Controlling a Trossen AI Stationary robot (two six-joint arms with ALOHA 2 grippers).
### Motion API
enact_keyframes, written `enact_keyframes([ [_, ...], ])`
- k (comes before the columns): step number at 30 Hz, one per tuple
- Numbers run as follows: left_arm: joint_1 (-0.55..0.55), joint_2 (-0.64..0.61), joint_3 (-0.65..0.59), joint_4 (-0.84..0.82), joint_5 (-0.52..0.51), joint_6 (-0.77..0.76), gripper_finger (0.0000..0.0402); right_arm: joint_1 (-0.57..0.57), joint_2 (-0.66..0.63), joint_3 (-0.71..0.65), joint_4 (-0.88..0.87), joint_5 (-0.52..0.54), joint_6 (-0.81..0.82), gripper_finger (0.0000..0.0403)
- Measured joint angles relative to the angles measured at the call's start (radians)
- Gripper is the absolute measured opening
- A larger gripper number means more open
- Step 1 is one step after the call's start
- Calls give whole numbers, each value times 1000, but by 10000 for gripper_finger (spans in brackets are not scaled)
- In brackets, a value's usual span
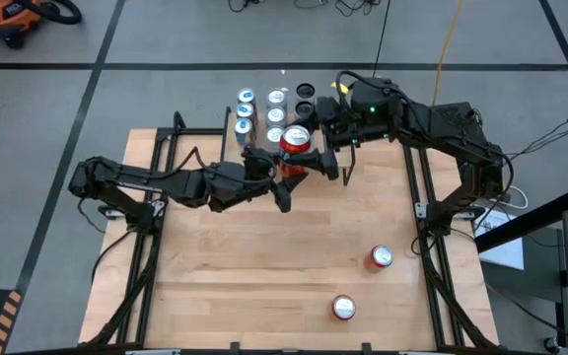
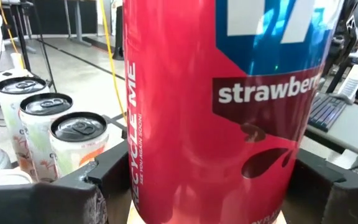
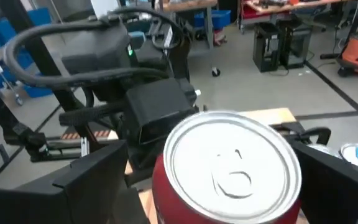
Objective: Place canned beverage on shelf
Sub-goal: Put the top left red soda can on the shelf
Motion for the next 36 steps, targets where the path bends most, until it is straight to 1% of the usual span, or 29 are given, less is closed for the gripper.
enact_keyframes([
  [3,0,4,0,10,-2,-5,292,0,0,0,-33,0,-7,391],
  [12,0,5,0,6,-7,-4,292,0,0,0,-33,1,-5,386],
  [19,-1,5,0,7,-6,-4,293,0,0,0,-36,4,-2,322],
  [23,-1,6,0,1,-3,-4,293,0,0,1,-58,4,-2,302],
  [26,-1,7,0,1,-1,-4,293,0,0,2,-70,3,-1,302],
  [32,0,7,-1,6,-4,-5,293,0,0,2,-101,1,-11,338],
  [36,0,7,-1,9,-8,-6,293,0,0,2,-124,1,-29,345],
])
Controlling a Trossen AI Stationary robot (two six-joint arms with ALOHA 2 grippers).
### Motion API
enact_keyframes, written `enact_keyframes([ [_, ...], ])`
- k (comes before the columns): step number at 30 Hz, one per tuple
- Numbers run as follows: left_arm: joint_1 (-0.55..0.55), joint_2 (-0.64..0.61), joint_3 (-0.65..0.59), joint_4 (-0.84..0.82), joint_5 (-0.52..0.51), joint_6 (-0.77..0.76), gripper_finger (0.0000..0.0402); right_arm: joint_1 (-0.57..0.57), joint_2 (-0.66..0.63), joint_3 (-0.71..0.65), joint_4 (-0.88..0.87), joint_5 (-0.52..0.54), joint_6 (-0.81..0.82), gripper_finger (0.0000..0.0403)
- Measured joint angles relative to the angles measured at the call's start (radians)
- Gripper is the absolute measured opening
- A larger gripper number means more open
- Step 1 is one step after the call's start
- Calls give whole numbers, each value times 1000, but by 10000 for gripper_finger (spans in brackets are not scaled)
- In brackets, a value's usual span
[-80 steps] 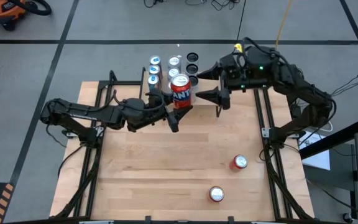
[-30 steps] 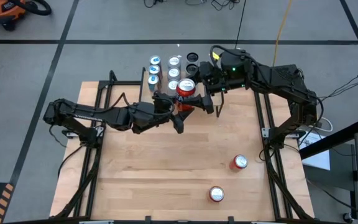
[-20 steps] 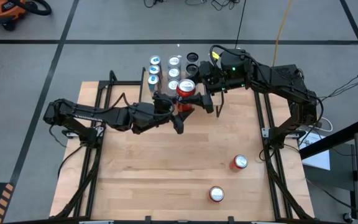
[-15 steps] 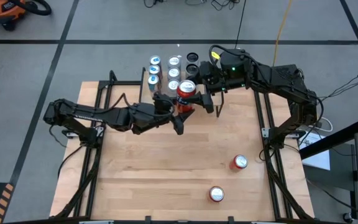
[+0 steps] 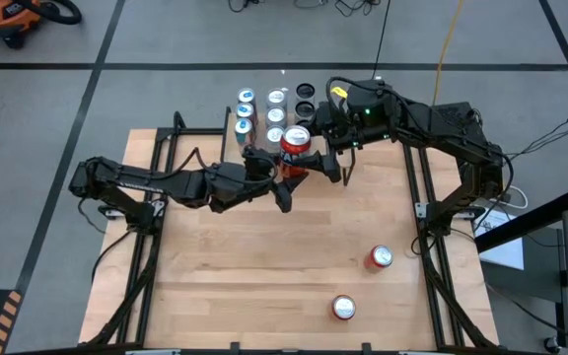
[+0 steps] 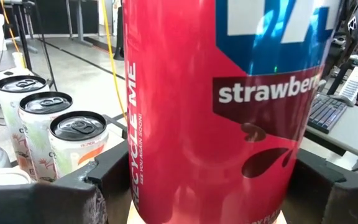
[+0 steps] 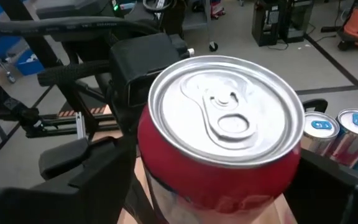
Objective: Place canned beverage on shelf
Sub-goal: Put the top left red soda can on the shelf
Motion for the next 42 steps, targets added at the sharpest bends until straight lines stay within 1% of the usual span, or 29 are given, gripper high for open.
enact_keyframes([
  [9,0,-1,0,2,-1,2,293,0,0,-2,20,3,3,313],
  [12,0,-1,0,2,-1,3,293,0,0,-2,26,4,12,313],
  [18,0,-2,0,0,-2,8,293,0,0,-2,30,0,26,328],
  [21,0,-2,0,0,-3,8,293,0,0,-2,31,0,23,329],
  [33,0,-2,0,-3,-2,9,293,-1,0,-2,31,0,27,305],
  [42,0,-2,0,-5,-3,8,293,-1,0,-2,31,0,15,280],
])
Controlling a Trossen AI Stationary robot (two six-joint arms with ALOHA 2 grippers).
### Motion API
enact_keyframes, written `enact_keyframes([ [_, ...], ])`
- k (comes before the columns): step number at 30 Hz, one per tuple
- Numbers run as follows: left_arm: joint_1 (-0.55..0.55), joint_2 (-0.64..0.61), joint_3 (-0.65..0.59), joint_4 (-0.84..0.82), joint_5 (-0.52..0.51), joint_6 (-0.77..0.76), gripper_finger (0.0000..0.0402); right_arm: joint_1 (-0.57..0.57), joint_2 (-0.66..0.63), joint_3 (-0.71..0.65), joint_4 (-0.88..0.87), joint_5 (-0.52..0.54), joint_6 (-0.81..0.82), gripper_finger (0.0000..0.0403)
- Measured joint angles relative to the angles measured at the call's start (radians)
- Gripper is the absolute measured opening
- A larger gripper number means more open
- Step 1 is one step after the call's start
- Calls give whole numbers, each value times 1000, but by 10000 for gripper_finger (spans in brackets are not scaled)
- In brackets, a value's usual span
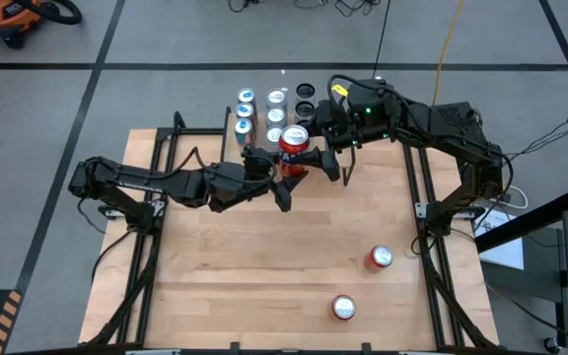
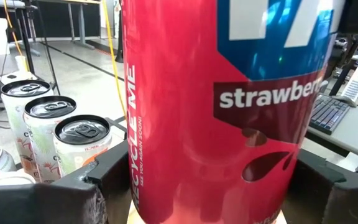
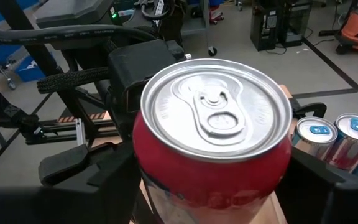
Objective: Place canned beverage on shelf
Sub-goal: Put the top left red soda can on the shelf
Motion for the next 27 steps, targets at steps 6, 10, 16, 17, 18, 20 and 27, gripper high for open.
enact_keyframes([
  [6,0,0,0,-3,0,-1,299,0,0,0,0,0,-2,278],
  [10,0,0,0,-2,0,-1,340,0,-6,0,-2,-4,-11,278],
  [16,0,0,2,10,-2,-10,389,-8,-21,0,-10,-7,-15,278],
  [17,0,-1,2,14,6,-11,386,-12,-23,0,-11,-8,-16,278],
  [18,-2,-3,2,15,8,-14,384,-15,-27,0,-12,-8,-16,278],
  [20,-9,-7,2,24,8,-17,385,-26,-39,0,-26,-7,-16,278],
  [27,-30,-21,2,32,1,-36,393,-78,-86,0,-62,-30,-18,278],
])
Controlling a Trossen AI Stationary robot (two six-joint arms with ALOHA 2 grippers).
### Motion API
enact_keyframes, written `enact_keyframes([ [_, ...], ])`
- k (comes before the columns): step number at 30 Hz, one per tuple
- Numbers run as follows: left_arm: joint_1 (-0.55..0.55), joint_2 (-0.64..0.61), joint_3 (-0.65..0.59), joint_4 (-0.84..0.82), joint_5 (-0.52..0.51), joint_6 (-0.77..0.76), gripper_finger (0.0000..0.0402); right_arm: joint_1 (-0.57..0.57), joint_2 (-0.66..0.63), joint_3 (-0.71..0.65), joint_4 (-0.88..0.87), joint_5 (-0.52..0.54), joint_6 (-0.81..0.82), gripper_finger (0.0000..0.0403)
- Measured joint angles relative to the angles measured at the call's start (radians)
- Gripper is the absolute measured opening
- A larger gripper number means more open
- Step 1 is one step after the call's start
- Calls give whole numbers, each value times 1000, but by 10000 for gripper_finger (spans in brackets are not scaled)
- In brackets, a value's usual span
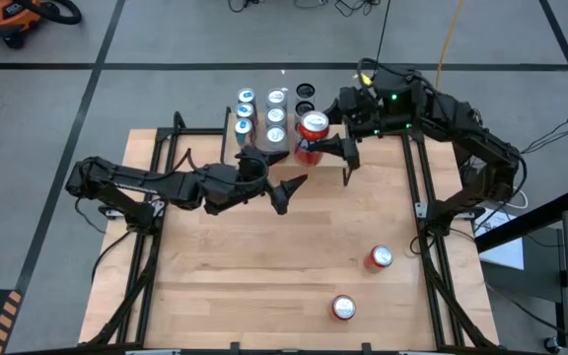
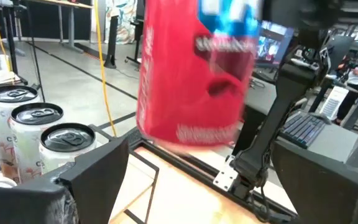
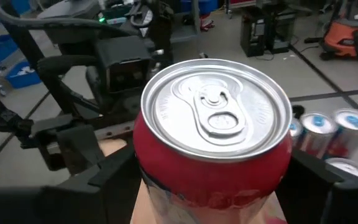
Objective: Place canned beverage on shelf
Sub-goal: Put the top left red soda can on the shelf
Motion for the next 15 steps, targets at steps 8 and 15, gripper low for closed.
enact_keyframes([
  [8,-25,-8,0,-14,-8,-46,393,-75,-56,0,-72,-35,-52,278],
  [15,-61,-13,0,-13,27,-105,393,-172,-101,0,-146,-135,-112,278],
])
